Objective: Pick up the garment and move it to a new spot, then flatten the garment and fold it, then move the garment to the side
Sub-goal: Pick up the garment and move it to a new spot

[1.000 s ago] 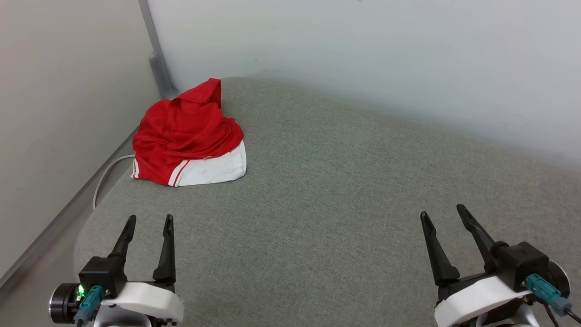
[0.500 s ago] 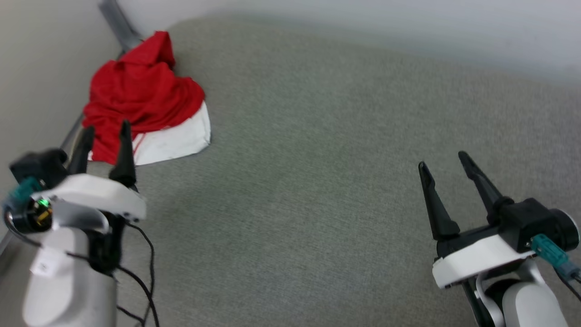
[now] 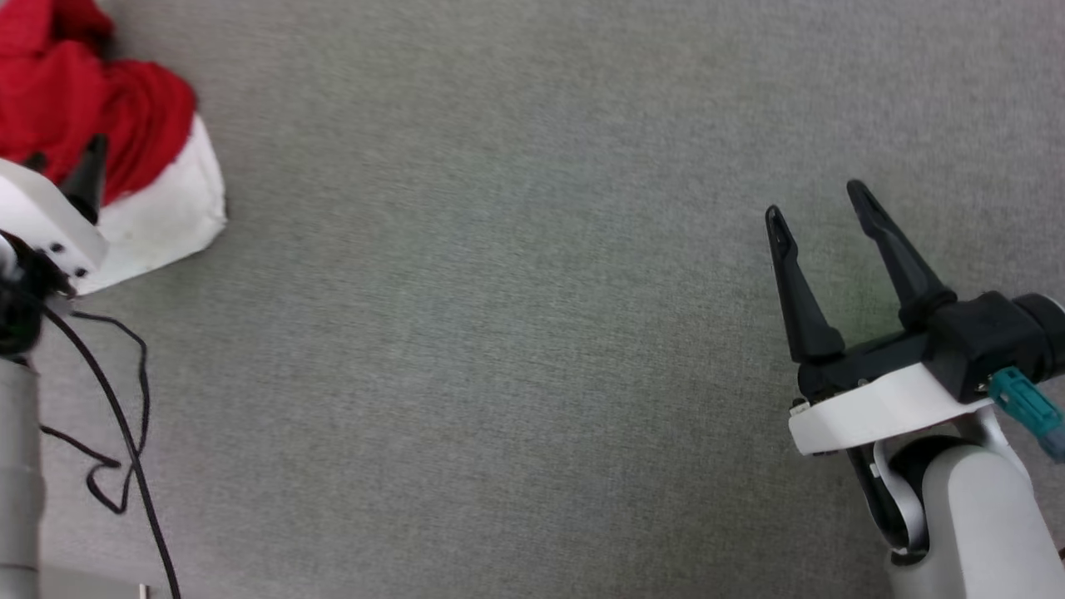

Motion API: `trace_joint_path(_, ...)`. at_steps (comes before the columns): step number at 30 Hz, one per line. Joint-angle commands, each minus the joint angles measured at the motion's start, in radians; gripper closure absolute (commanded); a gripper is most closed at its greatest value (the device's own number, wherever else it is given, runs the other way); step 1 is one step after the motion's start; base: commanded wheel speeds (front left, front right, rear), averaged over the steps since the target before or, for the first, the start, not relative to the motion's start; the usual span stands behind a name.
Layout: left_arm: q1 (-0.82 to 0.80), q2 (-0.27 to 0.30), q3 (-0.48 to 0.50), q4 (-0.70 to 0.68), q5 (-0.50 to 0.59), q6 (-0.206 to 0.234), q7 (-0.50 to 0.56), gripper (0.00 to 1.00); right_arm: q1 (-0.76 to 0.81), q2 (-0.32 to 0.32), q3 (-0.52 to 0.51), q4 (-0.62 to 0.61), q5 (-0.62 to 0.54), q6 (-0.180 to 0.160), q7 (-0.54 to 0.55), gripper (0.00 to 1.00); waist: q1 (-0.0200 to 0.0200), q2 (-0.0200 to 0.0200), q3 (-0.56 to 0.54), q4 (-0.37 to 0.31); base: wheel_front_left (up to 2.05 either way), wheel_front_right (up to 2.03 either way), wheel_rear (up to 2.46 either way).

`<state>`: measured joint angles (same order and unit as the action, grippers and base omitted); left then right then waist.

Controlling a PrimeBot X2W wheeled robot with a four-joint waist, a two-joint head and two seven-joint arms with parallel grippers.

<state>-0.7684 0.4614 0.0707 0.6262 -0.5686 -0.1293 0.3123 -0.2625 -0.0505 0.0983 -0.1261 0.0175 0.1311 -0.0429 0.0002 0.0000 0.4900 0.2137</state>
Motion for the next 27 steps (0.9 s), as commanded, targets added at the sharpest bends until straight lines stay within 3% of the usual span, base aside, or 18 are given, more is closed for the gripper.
trace_joint_path(1, -0.022, 0.013, -0.011, 0.016, -0.003, -0.002, 0.015, 0.0, -0.021, 0.0, -0.002, -0.003, -0.003, -0.001, -0.002, 0.0, -0.0002, 0.0, 0.063, -0.041, 0.0, 0.0, 0.0)
trace_joint_path(10, -0.153, 0.114, -0.039, 0.158, -0.069, -0.001, 0.189, 0.0, -0.081, 0.0, -0.01, -0.02, -0.027, -0.001, 0.0, 0.0, -0.0002, 0.0, 0.166, -0.07, 0.0, 0.0, 0.0)
trace_joint_path(17, -0.159, 0.124, -0.082, 0.264, -0.071, 0.021, 0.361, 0.0, -0.091, 0.0, -0.003, -0.021, -0.023, -0.001, -0.005, 0.0, -0.0002, 0.0, 0.182, -0.07, 0.0, 0.0, 0.0)
trace_joint_path(18, -0.154, 0.125, -0.093, 0.277, -0.064, 0.027, 0.391, 0.29, -0.092, 0.0, -0.003, -0.023, -0.024, -0.001, -0.006, 0.0, -0.0002, 0.0, 0.181, -0.069, 0.0, 0.0, 0.0)
trace_joint_path(19, -0.153, 0.121, -0.098, 0.28, -0.061, 0.033, 0.398, 0.72, -0.094, 0.0, -0.003, -0.024, -0.026, -0.001, -0.008, 0.0, -0.0002, 0.0, 0.178, -0.069, 0.0, 0.0, 0.0)
trace_joint_path(20, -0.159, 0.12, -0.094, 0.278, -0.063, 0.042, 0.389, 1.0, -0.095, 0.0, -0.003, -0.024, -0.027, -0.001, -0.009, 0.0, -0.0002, 0.0, 0.174, -0.069, 0.0, 0.0, 0.0)
trace_joint_path(27, -0.176, 0.142, -0.099, 0.229, -0.033, 0.041, 0.252, 1.0, -0.072, 0.0, -0.008, -0.004, -0.01, -0.001, -0.029, 0.0, -0.0002, 0.0, 0.091, -0.073, 0.0, 0.0, 0.0)
